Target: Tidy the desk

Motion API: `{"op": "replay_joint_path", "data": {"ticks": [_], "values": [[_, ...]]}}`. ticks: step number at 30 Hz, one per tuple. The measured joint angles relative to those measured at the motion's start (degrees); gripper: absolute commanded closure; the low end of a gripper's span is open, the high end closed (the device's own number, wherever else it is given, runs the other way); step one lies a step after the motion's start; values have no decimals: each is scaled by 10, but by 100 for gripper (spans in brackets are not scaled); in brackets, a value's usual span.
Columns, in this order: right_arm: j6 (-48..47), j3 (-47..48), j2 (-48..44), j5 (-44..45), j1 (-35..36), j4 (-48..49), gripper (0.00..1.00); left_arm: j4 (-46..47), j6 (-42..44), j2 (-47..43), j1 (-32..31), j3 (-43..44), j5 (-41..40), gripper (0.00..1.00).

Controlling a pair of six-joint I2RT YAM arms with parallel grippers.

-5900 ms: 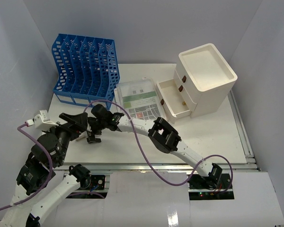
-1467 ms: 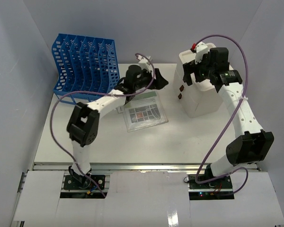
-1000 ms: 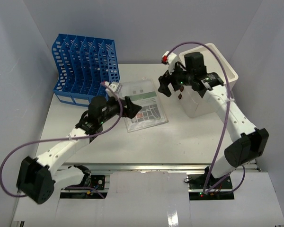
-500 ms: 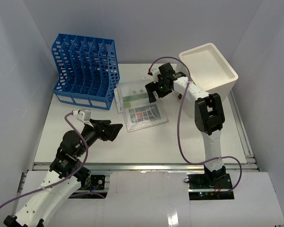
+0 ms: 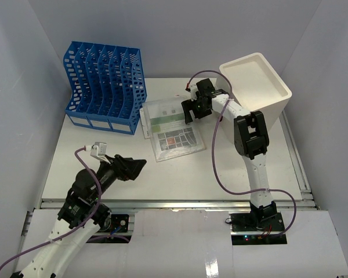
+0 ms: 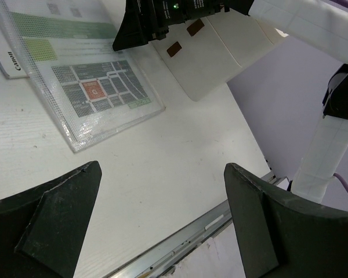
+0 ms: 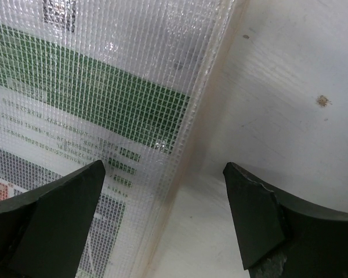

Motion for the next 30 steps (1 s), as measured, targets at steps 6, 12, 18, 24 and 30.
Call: {"op": "replay_joint_path", "data": {"ticks": [6,12,18,24,30], "values": [[7,-4,1,-10,-2,11,37,-11,-14,0,0,0,0,2],[8,-19,0,-25,-2,31,68,-11,-29,-5,0,-8,1,2],[8,-48,-18,-20,-9,52,90,-9,-41,-9,0,-11,1,2],[3,-105,-61,-15,-8,68,92,14,-50,13,0,-11,8,2],[-13,-243,-203,-27,-7,90,92,68,-58,86,0,-13,18,2]]}}
